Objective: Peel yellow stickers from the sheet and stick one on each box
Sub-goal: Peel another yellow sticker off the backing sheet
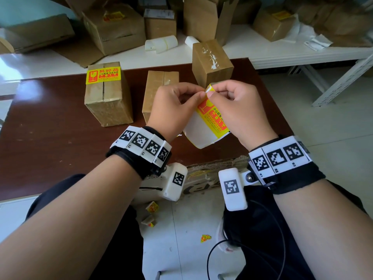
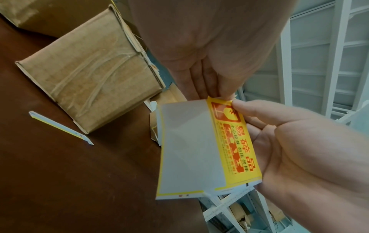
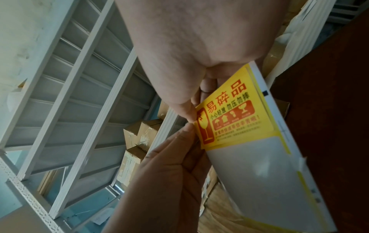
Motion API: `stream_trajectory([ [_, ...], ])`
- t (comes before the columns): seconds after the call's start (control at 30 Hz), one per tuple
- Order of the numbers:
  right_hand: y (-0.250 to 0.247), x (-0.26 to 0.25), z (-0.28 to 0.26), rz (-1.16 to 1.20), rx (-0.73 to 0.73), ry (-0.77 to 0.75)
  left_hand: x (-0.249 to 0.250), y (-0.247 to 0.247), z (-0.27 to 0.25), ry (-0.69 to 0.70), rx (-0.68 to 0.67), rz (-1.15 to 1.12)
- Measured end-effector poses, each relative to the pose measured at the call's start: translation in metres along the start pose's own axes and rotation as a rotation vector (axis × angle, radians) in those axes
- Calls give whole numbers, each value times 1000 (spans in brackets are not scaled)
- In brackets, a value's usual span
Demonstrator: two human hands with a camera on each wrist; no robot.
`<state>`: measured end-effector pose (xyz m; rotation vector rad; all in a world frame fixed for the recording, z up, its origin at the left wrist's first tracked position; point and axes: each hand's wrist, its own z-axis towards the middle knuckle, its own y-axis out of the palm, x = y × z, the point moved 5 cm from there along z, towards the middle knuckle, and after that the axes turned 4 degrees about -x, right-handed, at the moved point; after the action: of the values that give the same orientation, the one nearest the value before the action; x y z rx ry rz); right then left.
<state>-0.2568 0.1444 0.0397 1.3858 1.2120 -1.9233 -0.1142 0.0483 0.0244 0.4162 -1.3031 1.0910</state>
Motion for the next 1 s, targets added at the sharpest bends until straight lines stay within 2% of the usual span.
stream_trajectory([
  [1.0,-1,12,5,-6,-22,6,2,3,0,13,15,28],
])
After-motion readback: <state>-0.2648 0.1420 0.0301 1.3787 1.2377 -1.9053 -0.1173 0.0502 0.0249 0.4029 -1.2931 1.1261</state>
